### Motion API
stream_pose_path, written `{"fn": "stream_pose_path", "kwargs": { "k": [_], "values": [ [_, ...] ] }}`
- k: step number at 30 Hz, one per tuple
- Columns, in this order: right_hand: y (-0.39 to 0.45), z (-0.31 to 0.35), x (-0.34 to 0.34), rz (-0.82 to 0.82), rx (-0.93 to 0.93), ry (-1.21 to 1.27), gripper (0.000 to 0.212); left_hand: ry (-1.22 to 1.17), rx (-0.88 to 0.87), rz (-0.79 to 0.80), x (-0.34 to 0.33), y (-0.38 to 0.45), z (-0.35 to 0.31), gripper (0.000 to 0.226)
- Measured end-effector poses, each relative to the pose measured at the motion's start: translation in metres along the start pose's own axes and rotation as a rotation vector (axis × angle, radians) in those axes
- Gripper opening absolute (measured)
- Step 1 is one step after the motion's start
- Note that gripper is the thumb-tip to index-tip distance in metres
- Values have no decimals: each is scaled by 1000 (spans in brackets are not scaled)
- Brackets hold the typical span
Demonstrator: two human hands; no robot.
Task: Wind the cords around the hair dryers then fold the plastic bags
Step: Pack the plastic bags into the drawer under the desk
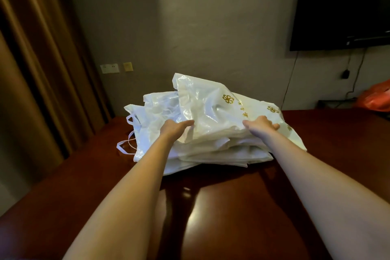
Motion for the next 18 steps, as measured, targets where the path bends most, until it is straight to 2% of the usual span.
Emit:
{"fn": "stream_pose_path", "kwargs": {
  "k": [3, 6, 7, 11, 14, 18],
  "values": [
    [3, -3, 3, -36, 64, 55, 25, 98, -29, -9, -4, 0, 1, 43],
    [-8, -9, 5, 13, 88, 121, 37, 105, -51, -26, -5, -4, 5, 41],
    [-13, -13, 4, 55, 87, 149, 37, 87, -44, -9, -4, -7, 6, 39],
    [-46, -30, 7, 238, 52, 266, 12, -2, 44, 128, 3, -34, 18, 28],
    [-76, -55, 7, 371, 34, 263, 11, 38, 86, 229, 10, -63, 40, 27],
    [-119, -95, 9, 620, -83, 255, 14, 116, 78, 319, 20, -100, 63, 36]
  ]
}}
Point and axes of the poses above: each hand's wrist, its own y-axis towards the middle knuckle, its own x-axis out of the back of the hand, z = x × y, the point moved 6 cm from there along y, towards the middle knuckle, and after that the axes turned 4 degrees about -z, right-handed, at the moved point
